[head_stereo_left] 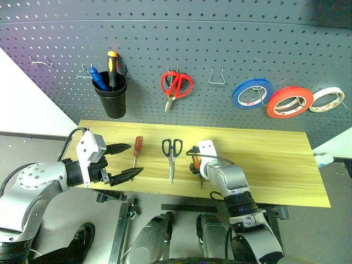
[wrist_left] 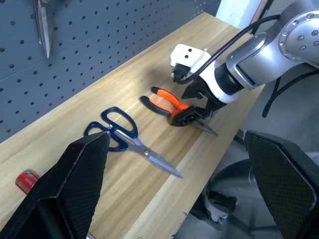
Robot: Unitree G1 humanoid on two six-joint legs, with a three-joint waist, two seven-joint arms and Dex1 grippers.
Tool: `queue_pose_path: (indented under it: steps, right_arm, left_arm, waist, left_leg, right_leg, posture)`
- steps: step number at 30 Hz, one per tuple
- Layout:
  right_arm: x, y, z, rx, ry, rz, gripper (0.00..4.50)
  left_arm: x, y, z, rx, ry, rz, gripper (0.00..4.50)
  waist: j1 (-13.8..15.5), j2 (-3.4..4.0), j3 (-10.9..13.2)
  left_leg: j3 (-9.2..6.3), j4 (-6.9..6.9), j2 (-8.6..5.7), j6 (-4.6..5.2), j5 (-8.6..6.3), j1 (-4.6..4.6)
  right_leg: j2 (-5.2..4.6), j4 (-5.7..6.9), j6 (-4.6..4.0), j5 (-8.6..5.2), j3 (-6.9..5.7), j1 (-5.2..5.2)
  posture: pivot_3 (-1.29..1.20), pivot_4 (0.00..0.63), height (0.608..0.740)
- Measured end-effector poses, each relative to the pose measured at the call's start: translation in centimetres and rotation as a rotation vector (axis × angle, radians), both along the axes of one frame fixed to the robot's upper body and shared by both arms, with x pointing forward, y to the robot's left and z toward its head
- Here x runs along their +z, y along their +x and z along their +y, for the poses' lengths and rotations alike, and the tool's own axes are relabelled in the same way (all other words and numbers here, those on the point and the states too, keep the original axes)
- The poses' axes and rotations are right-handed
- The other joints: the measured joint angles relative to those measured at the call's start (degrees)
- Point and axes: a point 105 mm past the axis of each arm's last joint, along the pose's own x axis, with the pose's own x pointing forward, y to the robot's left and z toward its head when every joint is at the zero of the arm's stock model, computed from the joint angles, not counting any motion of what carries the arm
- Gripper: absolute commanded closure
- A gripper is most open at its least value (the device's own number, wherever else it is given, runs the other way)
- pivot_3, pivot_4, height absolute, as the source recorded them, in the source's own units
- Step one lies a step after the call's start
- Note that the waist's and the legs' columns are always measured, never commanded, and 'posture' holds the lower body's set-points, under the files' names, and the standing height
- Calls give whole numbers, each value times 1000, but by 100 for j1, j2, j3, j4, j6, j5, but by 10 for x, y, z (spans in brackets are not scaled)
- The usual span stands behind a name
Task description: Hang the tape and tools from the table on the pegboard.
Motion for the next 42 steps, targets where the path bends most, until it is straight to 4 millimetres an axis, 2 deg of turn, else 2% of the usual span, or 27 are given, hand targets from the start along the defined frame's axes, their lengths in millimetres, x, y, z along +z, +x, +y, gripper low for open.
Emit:
queue_pose_path:
  steps: [3,10,11,29,37,42]
  right_arm:
    - [0,0,-1,-10,7,1,13]
    - [0,3,-2,-28,6,-3,2342]
    - [1,4,-2,-29,7,-4,2467]
    - [1,5,-4,1,5,-8,2467]
    - [7,0,-18,28,157,-15,2467]
    - [20,-8,-26,69,253,-79,2467]
  left_arm:
    - [0,0,0,0,0,1,0]
    - [0,-2,-2,-7,-1,-3,0]
    - [0,-2,-2,-8,-3,-2,0]
    - [0,-2,-3,-10,-16,15,0]
    - [1,0,-3,-6,-16,11,0]
    - [-1,2,-6,-16,-24,16,0]
  waist:
    - [1,0,0]
    - [1,0,0]
    - [-1,0,0]
    - [1,-1,0]
    - [-5,-1,1]
    - [-9,-1,1]
  left_leg:
    - [0,-1,0,-1,0,0]
    - [0,-6,0,-2,1,0]
    - [0,-6,0,-2,1,0]
    - [0,-7,1,-6,0,-1]
    - [-1,-22,1,-4,2,-5]
    - [-1,-52,5,-5,4,-5]
  right_leg:
    - [0,-1,0,0,0,0]
    - [0,-3,-1,0,0,-2]
    - [0,-3,0,0,0,-2]
    - [0,-5,0,0,-1,-2]
    - [0,-25,1,0,-1,-2]
    - [-1,-46,1,1,-1,-4]
  posture:
    - [56,236,740]
    - [56,235,740]
    - [59,235,740]
    - [47,231,740]
    - [25,227,740]
    - [7,221,740]
